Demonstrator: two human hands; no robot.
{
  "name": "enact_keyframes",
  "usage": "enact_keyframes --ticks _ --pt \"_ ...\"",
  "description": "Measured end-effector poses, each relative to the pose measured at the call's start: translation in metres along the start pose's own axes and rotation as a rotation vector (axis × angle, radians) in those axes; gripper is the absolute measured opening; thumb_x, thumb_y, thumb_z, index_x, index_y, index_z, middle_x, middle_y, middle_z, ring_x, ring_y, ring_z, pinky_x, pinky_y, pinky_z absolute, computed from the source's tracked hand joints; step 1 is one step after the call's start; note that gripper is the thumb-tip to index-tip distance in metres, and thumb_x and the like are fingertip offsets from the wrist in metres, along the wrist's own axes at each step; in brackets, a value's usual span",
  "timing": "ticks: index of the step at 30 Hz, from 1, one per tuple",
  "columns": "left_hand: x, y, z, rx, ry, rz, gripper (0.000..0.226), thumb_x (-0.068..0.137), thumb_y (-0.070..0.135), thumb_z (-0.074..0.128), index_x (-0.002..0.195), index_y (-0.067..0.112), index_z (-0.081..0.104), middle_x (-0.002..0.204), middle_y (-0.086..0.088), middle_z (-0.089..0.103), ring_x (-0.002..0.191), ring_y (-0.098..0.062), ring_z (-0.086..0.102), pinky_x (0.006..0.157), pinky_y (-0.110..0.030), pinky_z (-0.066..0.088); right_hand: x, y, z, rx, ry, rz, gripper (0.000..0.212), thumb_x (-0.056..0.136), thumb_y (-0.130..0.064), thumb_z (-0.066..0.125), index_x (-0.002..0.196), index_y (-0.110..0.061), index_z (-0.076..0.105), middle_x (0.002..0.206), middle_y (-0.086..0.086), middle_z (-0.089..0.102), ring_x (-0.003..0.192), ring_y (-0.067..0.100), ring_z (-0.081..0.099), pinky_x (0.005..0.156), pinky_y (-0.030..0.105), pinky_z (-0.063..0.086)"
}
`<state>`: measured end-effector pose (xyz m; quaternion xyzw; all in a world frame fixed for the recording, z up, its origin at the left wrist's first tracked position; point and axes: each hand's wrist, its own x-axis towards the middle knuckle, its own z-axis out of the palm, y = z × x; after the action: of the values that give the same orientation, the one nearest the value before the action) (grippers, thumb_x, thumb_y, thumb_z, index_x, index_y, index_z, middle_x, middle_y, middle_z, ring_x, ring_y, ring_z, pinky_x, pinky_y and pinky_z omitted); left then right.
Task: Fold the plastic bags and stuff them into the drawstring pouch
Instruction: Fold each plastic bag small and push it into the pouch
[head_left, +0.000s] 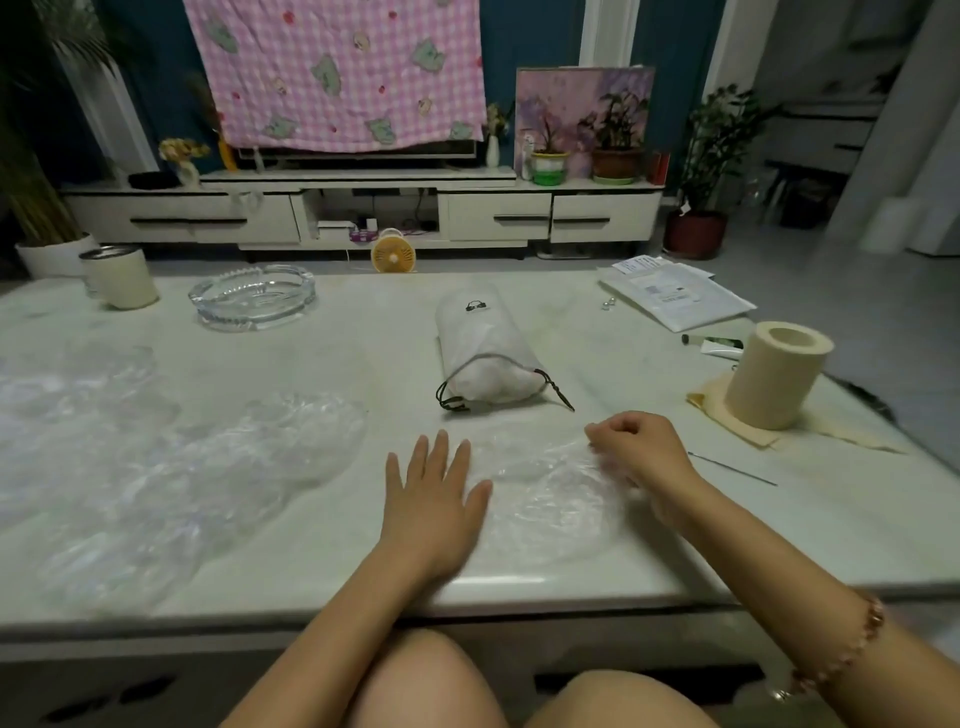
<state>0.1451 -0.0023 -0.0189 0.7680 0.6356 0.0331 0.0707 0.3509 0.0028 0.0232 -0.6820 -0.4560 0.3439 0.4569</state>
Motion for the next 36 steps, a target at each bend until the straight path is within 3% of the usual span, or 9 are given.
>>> enact_keyframes --ticks 4,8,12,17,25,29,32,34,36 --pt "-0.006 0.0 0.001 -0.008 -0.015 -0.032 0.066 0.096 0.056 0.01 0.151 0.023 -0.007 0.157 -0.003 -0.017 0.143 -0.024 -0.021 0.115 -0.048 -0.014 0.006 0.011 -0.002 -0.152 0.164 0.011 0.007 0.087 -0.012 0.056 0.085 -0.009 0.063 0.083 0.006 0.064 0.081 0.024 0.06 0.067 0.029 0.045" --pt "-0.014 0.007 -0.005 -0.066 0.141 -0.042 0.068 0.096 0.055 0.01 0.151 0.015 0.01 0.159 -0.007 -0.001 0.146 -0.023 -0.01 0.115 -0.043 -0.011 -0.01 0.007 0.003 -0.383 0.299 -0.438 0.02 0.09 -0.006 0.053 0.109 -0.006 0.057 0.106 0.009 0.058 0.1 0.027 0.053 0.084 0.035 0.042" --pt "-0.004 0.018 -0.012 -0.104 0.339 0.249 0.073 0.09 0.044 0.0 0.143 0.011 0.036 0.152 -0.007 0.031 0.144 -0.022 0.017 0.116 -0.036 0.003 -0.031 -0.004 0.033 -0.614 -0.188 -0.775 0.032 0.094 -0.013 0.042 0.121 -0.006 0.058 0.123 0.012 0.059 0.117 0.03 0.052 0.098 0.032 0.033" --pt "0.004 0.012 0.003 0.022 0.031 0.156 0.055 0.102 0.04 0.011 0.151 0.019 -0.001 0.159 -0.002 -0.009 0.145 -0.016 -0.012 0.117 -0.034 -0.01 -0.023 0.018 0.037 -1.007 -0.464 -0.588 0.056 0.101 -0.045 0.019 0.152 -0.023 0.011 0.16 -0.001 0.002 0.146 0.014 -0.002 0.116 0.031 -0.005" --pt "0.003 0.009 0.005 -0.014 0.005 0.121 0.069 0.091 0.064 0.012 0.15 0.032 -0.005 0.157 -0.003 -0.018 0.143 -0.02 -0.022 0.116 -0.039 -0.014 -0.004 0.037 0.005 -1.087 -0.441 -0.476 0.068 0.094 -0.061 0.014 0.151 -0.029 -0.003 0.158 -0.006 -0.012 0.144 0.009 -0.014 0.116 0.03 -0.012" --pt "0.001 0.009 0.005 -0.034 0.023 0.148 0.075 0.088 0.069 0.009 0.15 0.03 -0.004 0.157 -0.002 -0.018 0.143 -0.018 -0.022 0.116 -0.039 -0.015 -0.009 0.036 0.007 -1.059 -0.366 -0.513 0.066 0.097 -0.058 0.015 0.152 -0.025 0.002 0.159 -0.002 -0.009 0.145 0.012 -0.011 0.115 0.03 -0.012" --pt "-0.009 -0.001 0.005 -0.177 0.259 0.357 0.077 0.088 0.068 0.009 0.145 0.022 0.033 0.156 -0.003 0.019 0.144 -0.016 0.008 0.118 -0.034 0.001 -0.027 0.036 -0.003 -0.796 -0.121 -0.729 0.065 0.093 -0.056 0.024 0.142 -0.016 0.039 0.151 0.002 0.034 0.14 0.016 0.025 0.113 0.02 0.008" --pt "-0.017 -0.012 0.003 -0.29 0.441 0.492 0.055 0.096 0.05 0.027 0.12 0.015 0.061 0.131 -0.005 0.056 0.124 -0.014 0.04 0.105 -0.03 0.028 -0.039 0.031 -0.016 -0.541 -0.21 -0.722 0.045 0.091 -0.052 0.048 0.121 -0.02 0.057 0.126 -0.007 0.055 0.118 0.006 0.046 0.098 0.011 0.028" --pt "-0.026 -0.022 0.003 -0.364 0.436 0.525 0.043 0.095 0.044 0.036 0.108 0.015 0.066 0.114 0.002 0.062 0.109 -0.009 0.049 0.093 -0.019 0.034 -0.045 0.035 -0.023 -0.535 -0.412 -0.689 0.037 0.087 -0.046 0.061 0.115 -0.023 0.057 0.119 -0.013 0.053 0.11 -0.001 0.045 0.093 0.01 0.033"
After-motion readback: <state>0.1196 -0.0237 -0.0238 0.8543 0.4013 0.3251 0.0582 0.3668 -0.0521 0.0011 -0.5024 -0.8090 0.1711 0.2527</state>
